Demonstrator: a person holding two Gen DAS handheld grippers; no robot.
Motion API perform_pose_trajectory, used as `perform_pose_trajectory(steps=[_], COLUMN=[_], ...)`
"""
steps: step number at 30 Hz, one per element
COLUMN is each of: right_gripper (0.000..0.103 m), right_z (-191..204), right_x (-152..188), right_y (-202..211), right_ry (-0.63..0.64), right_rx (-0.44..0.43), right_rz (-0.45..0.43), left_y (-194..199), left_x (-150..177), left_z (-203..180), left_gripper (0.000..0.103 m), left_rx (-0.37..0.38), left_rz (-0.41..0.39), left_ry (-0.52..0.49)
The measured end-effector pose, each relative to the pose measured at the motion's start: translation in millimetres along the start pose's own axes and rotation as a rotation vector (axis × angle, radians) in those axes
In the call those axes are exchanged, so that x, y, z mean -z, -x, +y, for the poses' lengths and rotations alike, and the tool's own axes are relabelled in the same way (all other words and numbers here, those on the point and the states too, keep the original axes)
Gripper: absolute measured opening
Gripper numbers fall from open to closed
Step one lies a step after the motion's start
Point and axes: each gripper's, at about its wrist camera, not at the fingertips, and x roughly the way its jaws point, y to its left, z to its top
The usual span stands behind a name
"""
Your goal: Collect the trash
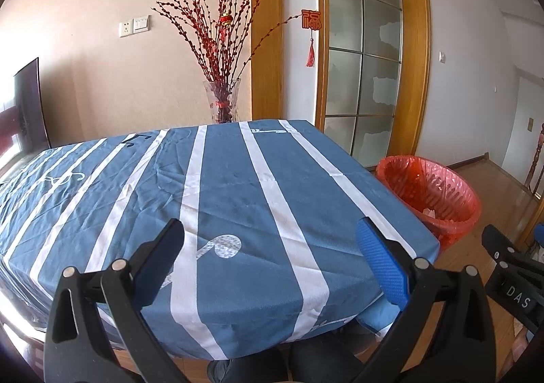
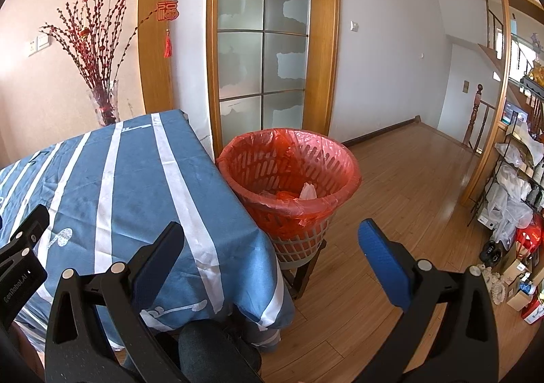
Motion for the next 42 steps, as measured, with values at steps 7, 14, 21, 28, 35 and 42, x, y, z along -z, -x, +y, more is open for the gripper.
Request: perform_pose_trajectory(steps=[7,14,21,28,35,42], right_gripper=[0.101,0.101,0.101,0.101,0.101,0.101], right_z=[0.4,0.8,0.7,0.2,0.0,-0.2], right_x=[0.0,0.2,0.3,0.4,0.5,0.5], right_y=[0.0,0.3,0.2,0.1,0.2,0.1], right_ry=[-0.001,-0.001,-0.002,-0.002,-0.002,-0.002], right_rx=[0.001,0.0,0.001,0.0,0.0,0.0], right_rz=[0.0,0.0,0.001,0.0,0.001,0.001], left_y=[1.4,1.7,1.9,2.0,2.2,2.3], left_x=[-1.9,-1.8,-2.9,-2.8,-2.6,-2.6], left_z=[-0.5,-0.8,0.1,-0.3,-0.6,-0.9], left_gripper=[0.099,0.099,0.099,0.099,0.099,0.099], left_rx=[0.0,0.0,0.002,0.003,0.004,0.004], left_rz=[-0.006,-0.007,-0.004,-0.003,-0.002,-0.002], left_ry=[0.0,0.001,0.001,0.0,0.0,0.0])
